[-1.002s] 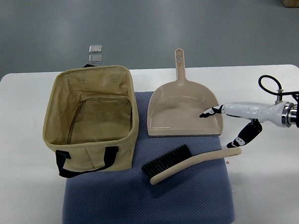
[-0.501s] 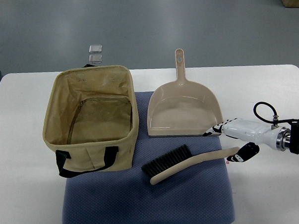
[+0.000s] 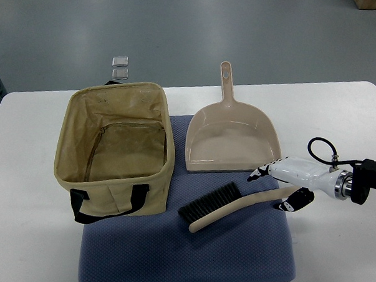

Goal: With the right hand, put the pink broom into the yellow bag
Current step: 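Close the right hand around the brush handle end, then lift the brush with the right hand over the dustpan toward the bag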

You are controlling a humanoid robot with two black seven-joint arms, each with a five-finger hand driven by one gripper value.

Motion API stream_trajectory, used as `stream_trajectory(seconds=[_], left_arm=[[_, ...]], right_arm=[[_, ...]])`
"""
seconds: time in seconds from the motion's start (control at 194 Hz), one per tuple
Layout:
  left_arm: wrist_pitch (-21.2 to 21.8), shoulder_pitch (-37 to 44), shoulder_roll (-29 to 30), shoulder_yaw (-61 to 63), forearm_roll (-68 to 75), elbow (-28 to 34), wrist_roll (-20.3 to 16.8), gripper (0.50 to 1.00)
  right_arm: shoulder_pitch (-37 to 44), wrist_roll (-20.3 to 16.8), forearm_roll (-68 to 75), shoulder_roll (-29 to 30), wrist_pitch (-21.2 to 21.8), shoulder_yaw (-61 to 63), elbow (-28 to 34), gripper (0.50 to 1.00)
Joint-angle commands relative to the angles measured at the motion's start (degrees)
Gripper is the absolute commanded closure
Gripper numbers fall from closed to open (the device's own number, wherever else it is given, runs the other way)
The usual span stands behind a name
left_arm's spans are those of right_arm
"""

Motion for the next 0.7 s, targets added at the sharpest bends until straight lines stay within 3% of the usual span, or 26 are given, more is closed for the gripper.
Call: stream_trajectory(seconds=[0.0, 0.165, 0.465, 0.558, 0.614, 0.697], left_arm=[[0.0, 0.0, 0.0, 0.0, 0.0, 0.0, 0.0, 0.500], [0.0, 0.0, 0.0, 0.0, 0.0, 0.0, 0.0, 0.500], [0.0, 0.0, 0.0, 0.0, 0.0, 0.0, 0.0, 0.500], [0.0, 0.0, 0.0, 0.0, 0.0, 0.0, 0.0, 0.500], [0.0, 0.0, 0.0, 0.0, 0.0, -0.1, 0.0, 0.500], [0.0, 0.0, 0.0, 0.0, 0.0, 0.0, 0.0, 0.500]], right_arm=[[-0.8, -1.4, -0.9, 0.7, 0.0, 0.0, -0.1, 0.742], [-2.1, -2.5, -2.3, 1.3, -0.9, 0.0, -0.1, 0.799], [-2.3, -3.9, -4.7, 2.0, -2.3, -1.0, -0.2, 0.854], [-2.3, -4.4, -4.7, 2.5, -3.2, -1.1, -0.4, 0.922], [-2.3, -4.4, -5.0, 2.8, -3.5, -1.1, -0.6, 0.999], [-2.4, -4.8, -5.4, 2.9, -3.9, -1.0, -0.7, 1.000]])
